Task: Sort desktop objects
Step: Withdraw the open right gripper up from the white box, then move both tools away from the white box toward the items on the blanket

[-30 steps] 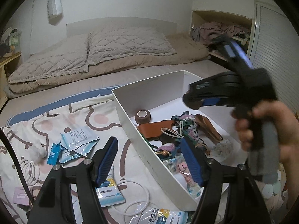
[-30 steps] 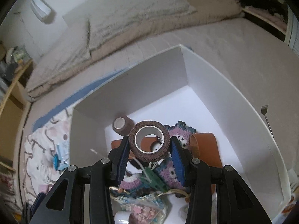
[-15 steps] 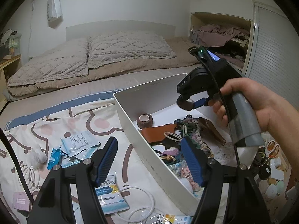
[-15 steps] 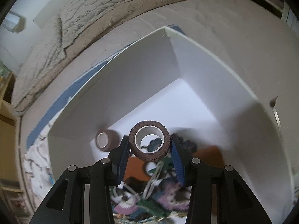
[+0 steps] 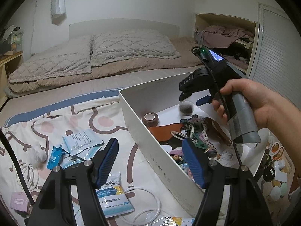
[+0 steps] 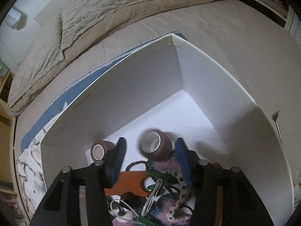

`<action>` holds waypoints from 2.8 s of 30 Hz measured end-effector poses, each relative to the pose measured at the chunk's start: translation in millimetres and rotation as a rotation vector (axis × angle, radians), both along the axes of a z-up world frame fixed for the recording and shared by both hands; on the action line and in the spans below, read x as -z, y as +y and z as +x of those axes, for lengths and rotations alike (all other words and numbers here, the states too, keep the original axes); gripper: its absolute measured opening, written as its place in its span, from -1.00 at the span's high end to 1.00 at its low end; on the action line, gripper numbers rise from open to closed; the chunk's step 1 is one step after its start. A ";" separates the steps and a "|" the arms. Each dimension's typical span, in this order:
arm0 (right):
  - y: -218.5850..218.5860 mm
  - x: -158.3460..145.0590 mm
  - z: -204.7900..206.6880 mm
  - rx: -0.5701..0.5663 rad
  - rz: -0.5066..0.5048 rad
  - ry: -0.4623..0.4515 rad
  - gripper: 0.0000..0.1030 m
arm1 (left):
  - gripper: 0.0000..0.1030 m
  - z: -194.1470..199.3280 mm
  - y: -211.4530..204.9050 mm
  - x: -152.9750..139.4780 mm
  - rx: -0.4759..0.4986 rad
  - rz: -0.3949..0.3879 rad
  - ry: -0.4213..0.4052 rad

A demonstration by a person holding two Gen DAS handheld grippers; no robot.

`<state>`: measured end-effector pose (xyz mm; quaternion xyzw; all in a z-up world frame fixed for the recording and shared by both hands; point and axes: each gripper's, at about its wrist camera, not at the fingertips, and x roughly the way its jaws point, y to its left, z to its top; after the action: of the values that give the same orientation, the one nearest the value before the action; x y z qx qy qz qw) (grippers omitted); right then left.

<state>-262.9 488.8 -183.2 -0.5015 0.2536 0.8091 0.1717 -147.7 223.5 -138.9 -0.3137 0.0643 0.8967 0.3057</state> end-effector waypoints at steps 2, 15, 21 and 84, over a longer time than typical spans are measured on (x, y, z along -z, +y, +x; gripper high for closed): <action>-0.5 -1.0 1.5 0.001 0.002 0.008 -0.12 | -0.36 0.7 -0.1 -0.6 -0.001 -0.001 0.002; -17.3 -50.6 27.1 -0.065 0.047 0.154 -0.68 | -0.36 3.6 -17.0 -11.0 -0.023 0.016 0.000; -33.4 -72.9 59.2 -0.075 0.113 0.198 -0.82 | -0.67 11.9 -23.3 -24.1 -0.015 0.040 0.004; -243.6 -93.7 243.6 -0.272 0.385 0.705 -1.00 | -0.99 75.3 -207.6 -72.2 -0.199 0.071 0.153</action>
<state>-19.3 245.2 -89.5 -0.1819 0.0726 0.9790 0.0566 -72.4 15.8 -66.7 -0.2382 0.0243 0.9456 0.2204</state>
